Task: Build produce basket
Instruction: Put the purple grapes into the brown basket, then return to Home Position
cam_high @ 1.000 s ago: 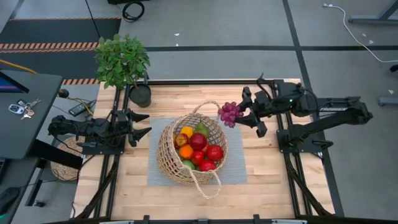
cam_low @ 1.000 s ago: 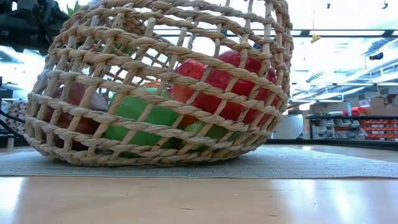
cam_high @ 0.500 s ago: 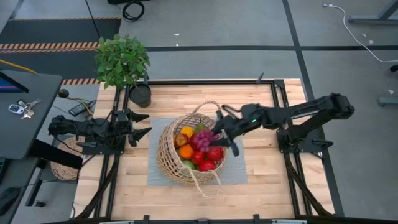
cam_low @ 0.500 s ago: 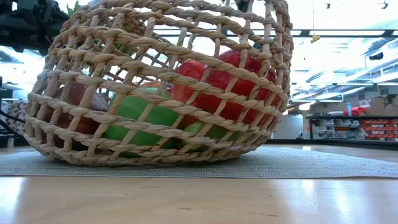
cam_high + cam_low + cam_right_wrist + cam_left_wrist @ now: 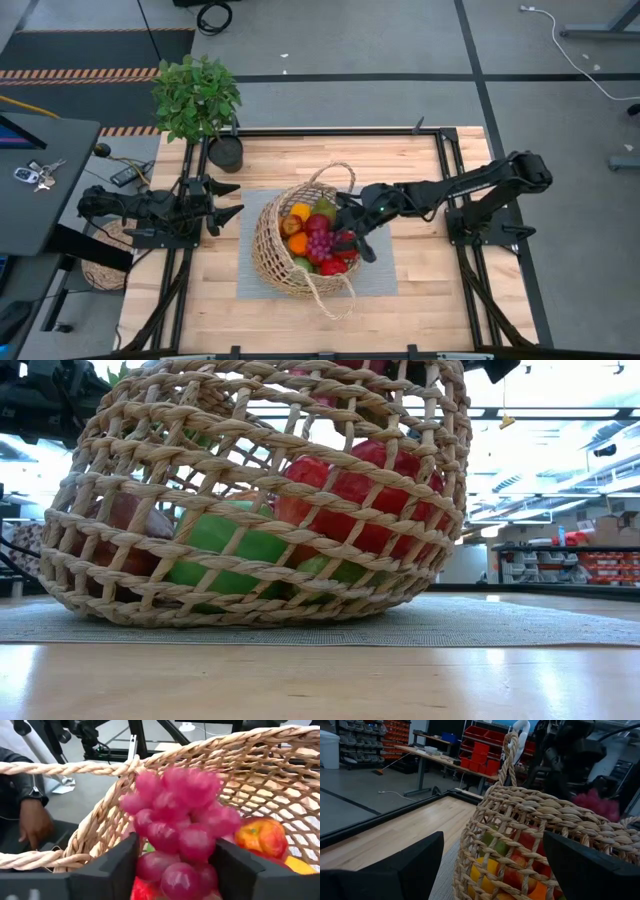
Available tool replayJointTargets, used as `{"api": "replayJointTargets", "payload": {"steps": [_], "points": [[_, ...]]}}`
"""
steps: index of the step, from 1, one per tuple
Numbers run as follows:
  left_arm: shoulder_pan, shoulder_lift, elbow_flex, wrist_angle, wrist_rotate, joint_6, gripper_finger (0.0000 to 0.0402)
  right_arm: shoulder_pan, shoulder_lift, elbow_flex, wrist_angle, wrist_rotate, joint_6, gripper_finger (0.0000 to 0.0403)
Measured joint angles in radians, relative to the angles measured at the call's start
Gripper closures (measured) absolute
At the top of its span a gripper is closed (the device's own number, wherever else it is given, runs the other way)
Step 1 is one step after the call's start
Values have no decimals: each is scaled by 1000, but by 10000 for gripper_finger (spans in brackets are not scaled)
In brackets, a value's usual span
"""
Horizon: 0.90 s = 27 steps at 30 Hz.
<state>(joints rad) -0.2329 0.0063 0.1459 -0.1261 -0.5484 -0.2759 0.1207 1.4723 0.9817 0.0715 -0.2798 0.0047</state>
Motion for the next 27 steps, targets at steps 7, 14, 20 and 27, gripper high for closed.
{"api": "replayJointTargets", "payload": {"steps": [7,14,20,27], "points": [[0,0,0,0,0,-1,54,-6,-75,0,-53,65,-5,89],[0,0,0,0,0,0,54,-6,-271,-9,-290,266,-23,76],[0,0,0,0,0,-1,54,-2,-438,-169,-260,346,2,95],[0,0,0,0,0,0,54,-4,-633,-430,-75,392,48,97]]}}
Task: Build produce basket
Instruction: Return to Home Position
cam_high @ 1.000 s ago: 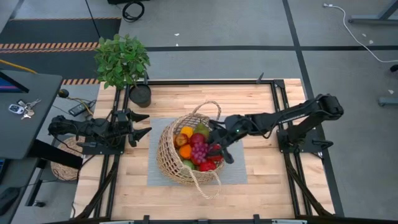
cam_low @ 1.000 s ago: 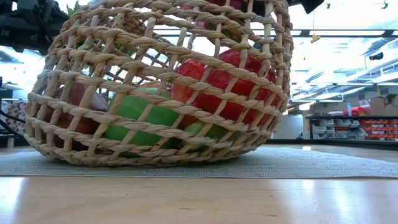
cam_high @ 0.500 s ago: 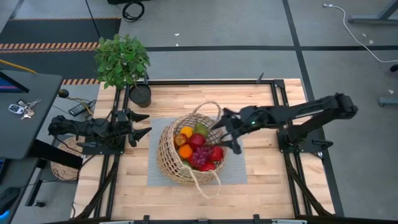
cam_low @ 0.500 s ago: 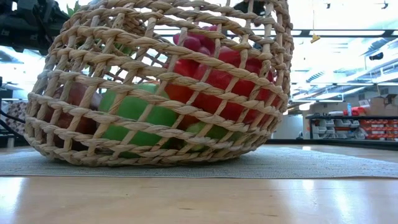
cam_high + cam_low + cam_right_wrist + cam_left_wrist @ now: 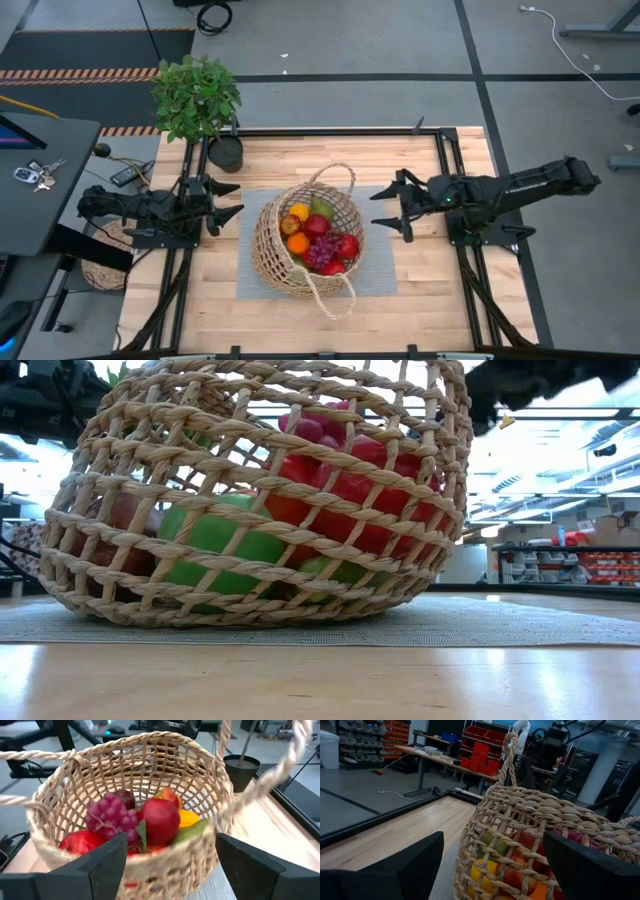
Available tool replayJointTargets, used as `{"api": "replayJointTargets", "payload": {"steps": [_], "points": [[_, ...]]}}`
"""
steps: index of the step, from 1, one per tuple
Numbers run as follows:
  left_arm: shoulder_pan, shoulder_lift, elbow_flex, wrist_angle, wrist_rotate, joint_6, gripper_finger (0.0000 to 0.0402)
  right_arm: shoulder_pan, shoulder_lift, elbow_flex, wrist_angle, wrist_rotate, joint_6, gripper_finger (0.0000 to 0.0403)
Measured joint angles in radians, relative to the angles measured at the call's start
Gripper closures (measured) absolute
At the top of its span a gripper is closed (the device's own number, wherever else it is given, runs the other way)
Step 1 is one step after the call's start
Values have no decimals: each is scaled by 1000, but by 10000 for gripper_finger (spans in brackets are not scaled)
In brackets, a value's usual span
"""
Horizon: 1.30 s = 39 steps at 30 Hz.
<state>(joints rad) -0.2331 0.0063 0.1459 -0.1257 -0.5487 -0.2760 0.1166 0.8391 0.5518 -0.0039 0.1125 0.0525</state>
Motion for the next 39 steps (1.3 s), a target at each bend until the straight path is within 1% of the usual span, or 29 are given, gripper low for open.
{"api": "replayJointTargets", "payload": {"steps": [5,8,10,13,18,22,26,32,35,39], "points": [[0,0,0,0,0,0,54,0,-136,-140,84,-1,42,97],[0,0,0,0,0,0,54,0,-222,-204,87,-1,51,97],[0,0,0,0,0,0,54,0,-283,-242,89,-28,53,97],[0,0,0,0,0,0,54,-3,-385,-292,93,-82,53,97],[0,0,0,0,0,0,54,-10,-571,-360,93,-82,63,97],[0,0,0,0,0,0,54,-12,-676,-411,93,-81,102,97],[0,0,0,0,0,0,54,-12,-731,-450,94,-81,143,97],[0,0,0,0,0,0,54,-12,-754,-502,94,-71,172,97],[0,0,0,0,0,0,54,-12,-754,-528,93,-13,161,97],[0,0,0,0,0,0,54,-12,-750,-546,75,113,200,97]]}}
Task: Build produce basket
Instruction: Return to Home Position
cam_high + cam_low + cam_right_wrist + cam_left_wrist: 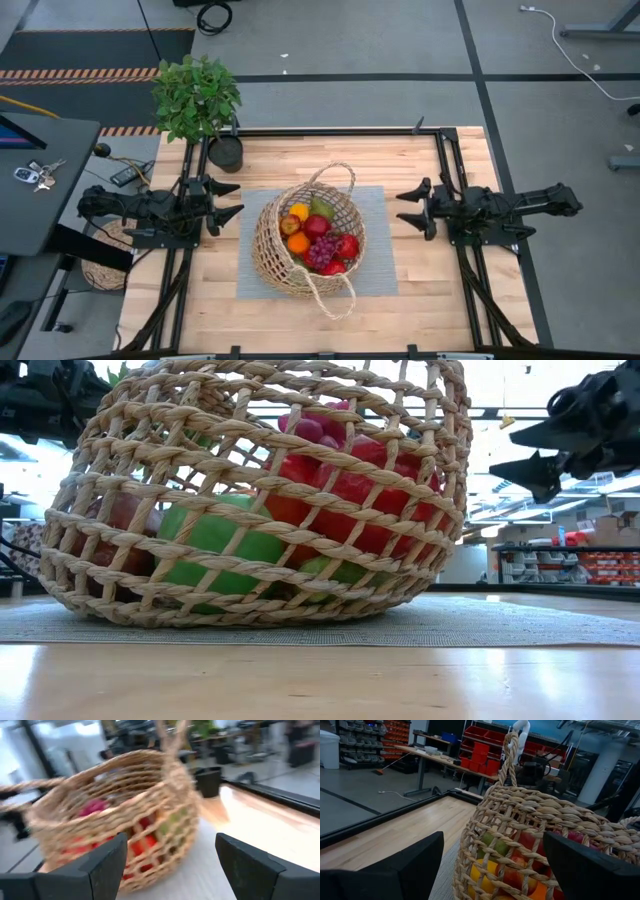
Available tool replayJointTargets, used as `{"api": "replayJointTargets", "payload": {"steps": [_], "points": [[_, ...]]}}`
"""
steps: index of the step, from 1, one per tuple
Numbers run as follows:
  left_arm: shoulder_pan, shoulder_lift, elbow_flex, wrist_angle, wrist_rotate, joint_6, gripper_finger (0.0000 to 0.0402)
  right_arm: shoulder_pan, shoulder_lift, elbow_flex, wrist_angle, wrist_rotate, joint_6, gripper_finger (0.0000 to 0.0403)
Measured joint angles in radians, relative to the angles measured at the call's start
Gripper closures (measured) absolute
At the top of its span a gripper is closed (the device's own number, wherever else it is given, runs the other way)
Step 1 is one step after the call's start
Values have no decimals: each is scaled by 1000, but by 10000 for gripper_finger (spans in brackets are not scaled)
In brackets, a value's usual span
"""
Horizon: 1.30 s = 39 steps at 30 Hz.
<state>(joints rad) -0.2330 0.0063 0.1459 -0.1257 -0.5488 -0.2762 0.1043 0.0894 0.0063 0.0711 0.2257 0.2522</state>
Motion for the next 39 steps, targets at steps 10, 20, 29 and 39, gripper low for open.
{"api": "replayJointTargets", "payload": {"steps": [10,20,29,39], "points": [[0,0,0,0,0,0,54,0,3,0,3,14,2,96],[0,0,0,0,0,1,54,0,4,0,3,5,0,95],[0,0,0,0,0,1,54,0,4,1,3,5,0,96],[0,0,0,0,0,0,54,0,4,1,3,4,-1,94]]}}
